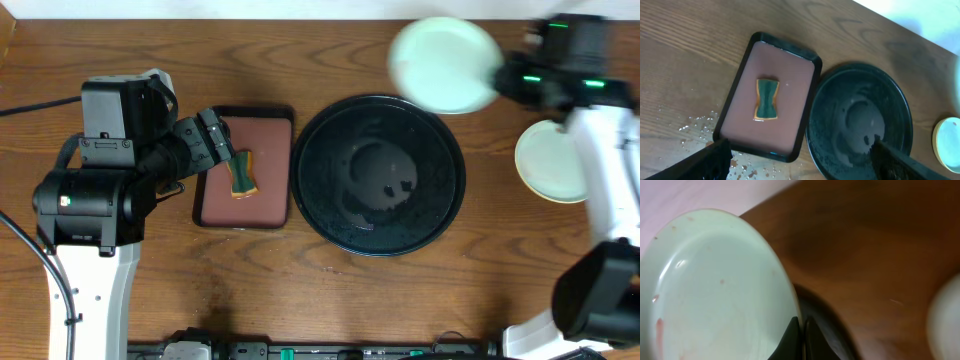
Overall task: Clean dirty plates on tray and stack at the side
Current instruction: 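Carry the green plate right and stack it on the plate pile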
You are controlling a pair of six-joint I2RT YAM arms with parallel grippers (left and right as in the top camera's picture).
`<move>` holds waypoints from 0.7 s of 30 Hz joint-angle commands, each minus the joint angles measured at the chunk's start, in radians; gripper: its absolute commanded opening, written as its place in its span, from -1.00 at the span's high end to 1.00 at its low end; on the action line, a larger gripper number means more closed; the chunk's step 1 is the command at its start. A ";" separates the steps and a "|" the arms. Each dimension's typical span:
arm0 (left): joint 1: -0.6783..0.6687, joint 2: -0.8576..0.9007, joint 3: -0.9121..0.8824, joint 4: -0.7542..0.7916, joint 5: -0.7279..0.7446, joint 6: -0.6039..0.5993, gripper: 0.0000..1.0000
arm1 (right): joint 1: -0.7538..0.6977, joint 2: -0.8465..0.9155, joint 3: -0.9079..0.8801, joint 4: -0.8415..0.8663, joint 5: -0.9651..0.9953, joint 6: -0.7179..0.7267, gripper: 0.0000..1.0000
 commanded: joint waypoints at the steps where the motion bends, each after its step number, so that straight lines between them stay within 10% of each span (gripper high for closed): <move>1: 0.004 0.000 0.010 -0.002 0.009 0.010 -0.79 | -0.145 -0.028 0.006 -0.068 -0.117 0.061 0.98; 12: 0.004 0.000 0.010 -0.002 0.009 0.010 -0.79 | -0.553 0.018 -0.037 -0.246 0.155 -0.017 0.97; 21: 0.004 0.000 0.010 -0.002 0.009 0.010 -0.79 | -0.594 0.043 -0.266 -0.097 0.127 -0.081 0.97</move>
